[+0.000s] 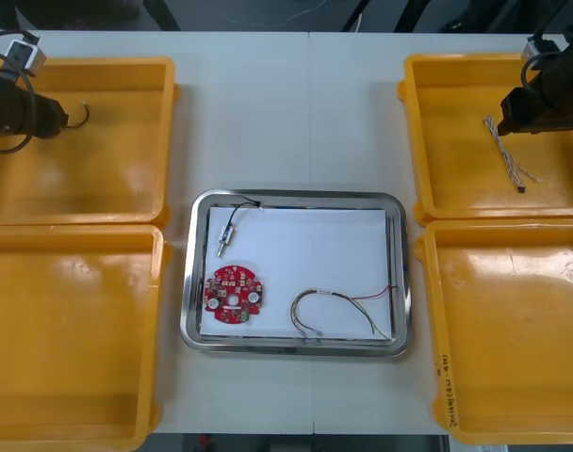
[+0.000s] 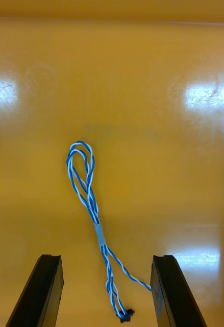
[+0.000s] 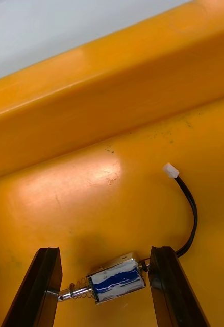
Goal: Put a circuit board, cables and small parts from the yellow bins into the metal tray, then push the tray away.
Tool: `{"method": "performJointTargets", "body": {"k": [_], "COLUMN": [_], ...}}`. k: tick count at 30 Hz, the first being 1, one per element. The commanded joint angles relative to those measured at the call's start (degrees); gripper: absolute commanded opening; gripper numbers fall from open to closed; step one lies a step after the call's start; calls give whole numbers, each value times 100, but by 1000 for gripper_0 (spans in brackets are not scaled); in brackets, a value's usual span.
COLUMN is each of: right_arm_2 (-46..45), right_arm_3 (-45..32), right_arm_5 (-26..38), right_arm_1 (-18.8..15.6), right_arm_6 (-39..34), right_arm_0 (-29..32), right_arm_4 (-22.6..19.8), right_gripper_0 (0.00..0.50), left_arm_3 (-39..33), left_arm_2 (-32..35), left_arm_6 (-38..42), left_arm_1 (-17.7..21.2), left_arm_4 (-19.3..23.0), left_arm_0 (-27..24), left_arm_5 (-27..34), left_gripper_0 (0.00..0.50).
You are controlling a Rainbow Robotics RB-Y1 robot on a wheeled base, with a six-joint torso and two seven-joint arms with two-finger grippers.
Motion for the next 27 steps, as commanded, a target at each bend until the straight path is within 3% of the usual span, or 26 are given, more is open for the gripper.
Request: {"method": "performJointTargets", "body": {"k": [1, 17, 27], "right_arm_2": [-65, -65, -338], "right_arm_3": [500, 1396, 1827], "right_arm_5": [-402, -1571, -1887], "right_arm_1": [44, 158, 149], "right_arm_6": [60, 288, 394], "right_arm_0": [-504, -645, -724], "right_arm_4": [52, 95, 148], "right_gripper_0": [500, 500, 500], "left_arm_3": [-40, -40, -40], "left_arm_2": [-136, -251, -356], "left_arm_6": [-516, -569, -613], "left_arm_1": [92, 65, 65], "left_arm_4": [113, 254, 386], "left_arm_0": [64, 170, 205], "left_arm_5": [-83, -153, -259], "left_gripper_0": [500, 500, 500]}}
